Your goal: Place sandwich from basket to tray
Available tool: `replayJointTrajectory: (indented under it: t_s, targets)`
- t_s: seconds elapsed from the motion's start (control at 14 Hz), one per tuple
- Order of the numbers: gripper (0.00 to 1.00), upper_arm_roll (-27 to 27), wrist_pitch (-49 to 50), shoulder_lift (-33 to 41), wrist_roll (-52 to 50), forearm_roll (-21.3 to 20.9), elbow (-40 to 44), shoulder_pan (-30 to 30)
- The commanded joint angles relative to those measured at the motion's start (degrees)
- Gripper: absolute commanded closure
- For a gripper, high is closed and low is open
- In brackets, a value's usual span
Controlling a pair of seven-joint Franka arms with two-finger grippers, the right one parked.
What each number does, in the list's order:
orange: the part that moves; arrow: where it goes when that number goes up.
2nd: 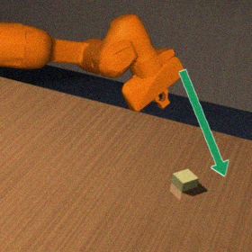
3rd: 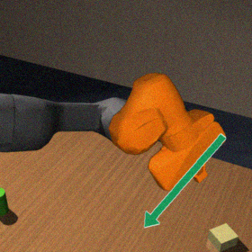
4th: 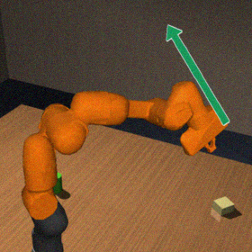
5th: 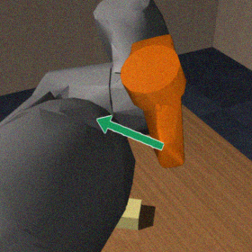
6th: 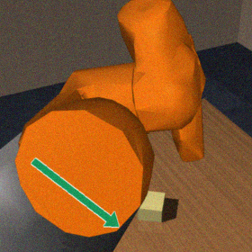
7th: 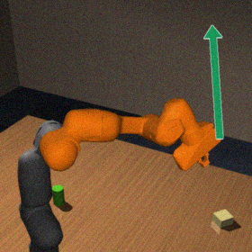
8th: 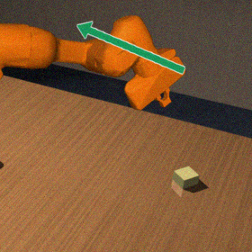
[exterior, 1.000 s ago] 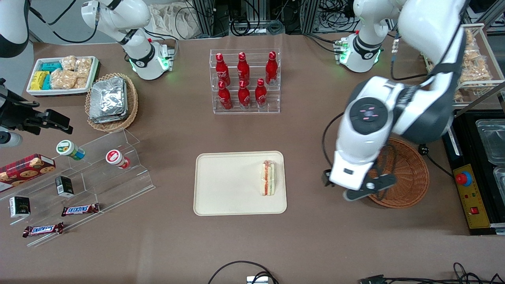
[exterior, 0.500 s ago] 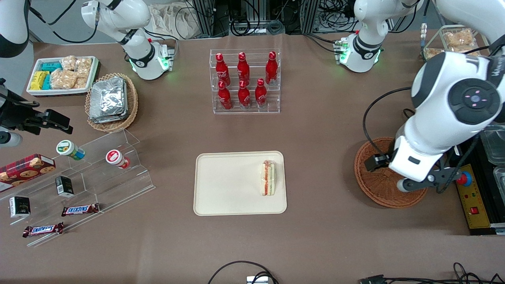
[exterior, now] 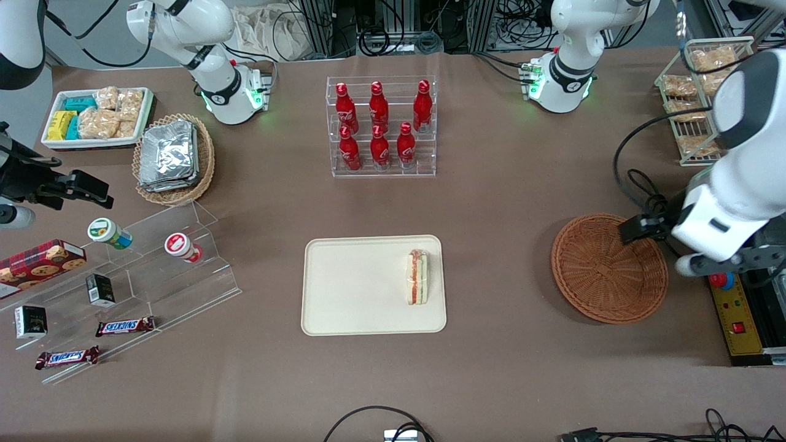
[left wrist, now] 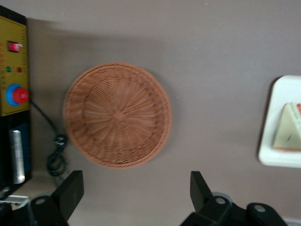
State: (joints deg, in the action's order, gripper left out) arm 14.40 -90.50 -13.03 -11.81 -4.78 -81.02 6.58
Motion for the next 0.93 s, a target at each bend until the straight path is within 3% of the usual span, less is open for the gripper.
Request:
replayJointTrajectory:
  t_s: [0.0,0.21,0.86]
  targets:
    - [0.0,-8.3,0.0,8.3,7.1,1.7,-7.8,-4.6]
    - [0.0,-12.3,0.6,12.5,12.3,1.7,-10.5,-6.7]
    - [0.0,-12.2,5.9,16.1,12.1,1.8,-9.9,-8.7]
